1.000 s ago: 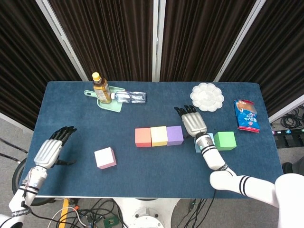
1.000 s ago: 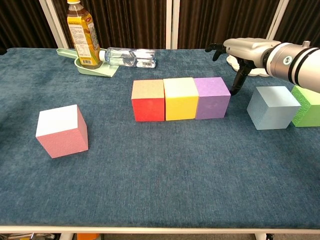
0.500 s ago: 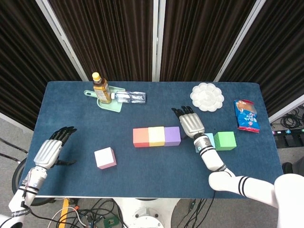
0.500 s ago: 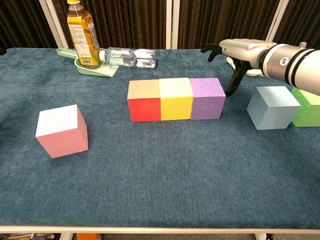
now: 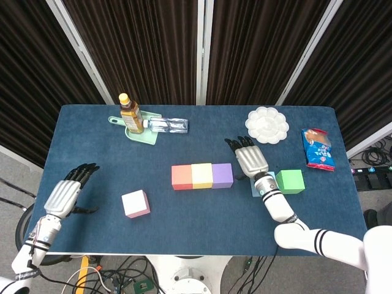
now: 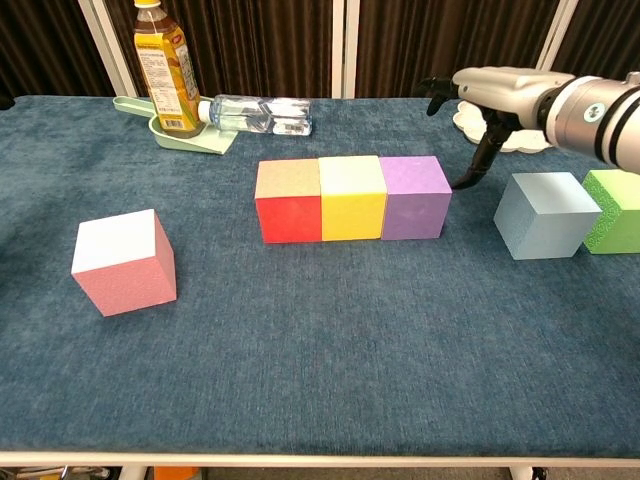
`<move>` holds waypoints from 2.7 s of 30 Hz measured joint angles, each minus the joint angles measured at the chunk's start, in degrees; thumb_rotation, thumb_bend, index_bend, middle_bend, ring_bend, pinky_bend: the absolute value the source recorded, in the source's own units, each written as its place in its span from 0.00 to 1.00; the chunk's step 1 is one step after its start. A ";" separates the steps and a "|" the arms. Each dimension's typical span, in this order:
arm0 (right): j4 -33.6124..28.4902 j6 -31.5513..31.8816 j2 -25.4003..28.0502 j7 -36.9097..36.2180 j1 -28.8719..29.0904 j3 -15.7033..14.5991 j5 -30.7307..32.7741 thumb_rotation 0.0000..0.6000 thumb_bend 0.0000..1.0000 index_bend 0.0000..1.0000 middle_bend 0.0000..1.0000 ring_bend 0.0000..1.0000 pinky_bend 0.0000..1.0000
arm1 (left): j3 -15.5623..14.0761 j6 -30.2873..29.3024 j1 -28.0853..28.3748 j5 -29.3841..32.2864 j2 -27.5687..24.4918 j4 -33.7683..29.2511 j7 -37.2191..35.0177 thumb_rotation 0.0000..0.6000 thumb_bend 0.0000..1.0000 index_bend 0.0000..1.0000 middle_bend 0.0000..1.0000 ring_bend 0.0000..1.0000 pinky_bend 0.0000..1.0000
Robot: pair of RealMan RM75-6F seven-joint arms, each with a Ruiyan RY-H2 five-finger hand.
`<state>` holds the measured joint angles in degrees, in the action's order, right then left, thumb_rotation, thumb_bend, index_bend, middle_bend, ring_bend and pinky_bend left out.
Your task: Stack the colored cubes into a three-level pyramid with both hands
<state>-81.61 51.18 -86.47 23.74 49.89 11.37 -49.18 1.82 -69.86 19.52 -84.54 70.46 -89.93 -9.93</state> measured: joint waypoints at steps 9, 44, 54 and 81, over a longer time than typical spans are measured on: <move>-10.87 2.46 10.23 -0.35 -1.86 1.33 -1.02 1.00 0.02 0.00 0.16 0.00 0.00 | 0.25 -0.46 0.00 -0.15 -0.21 -0.82 0.16 1.00 0.00 0.10 0.05 0.00 0.11; -12.29 -2.12 19.72 -1.25 -8.77 -9.53 -16.61 1.00 0.00 0.00 0.20 0.00 0.00 | 0.41 0.88 0.58 1.72 1.01 -3.82 6.02 1.00 0.00 0.10 0.05 0.00 0.11; -6.29 -2.97 15.31 -8.82 -9.81 -9.17 -19.48 1.00 0.01 0.00 0.28 0.00 0.00 | 0.23 1.13 0.49 1.90 1.03 -3.27 5.73 1.00 0.00 0.10 0.05 0.00 0.11; -20.62 -2.26 24.72 -7.44 -7.32 -3.12 -17.91 1.00 0.15 0.00 0.48 0.01 0.00 | 0.29 0.65 0.56 1.06 0.52 -3.71 4.78 1.00 0.00 0.10 0.05 0.00 0.11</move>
<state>-102.23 48.92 -61.75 16.30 42.57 8.25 -67.09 2.11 -69.21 20.07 -83.48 70.98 -93.64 -5.14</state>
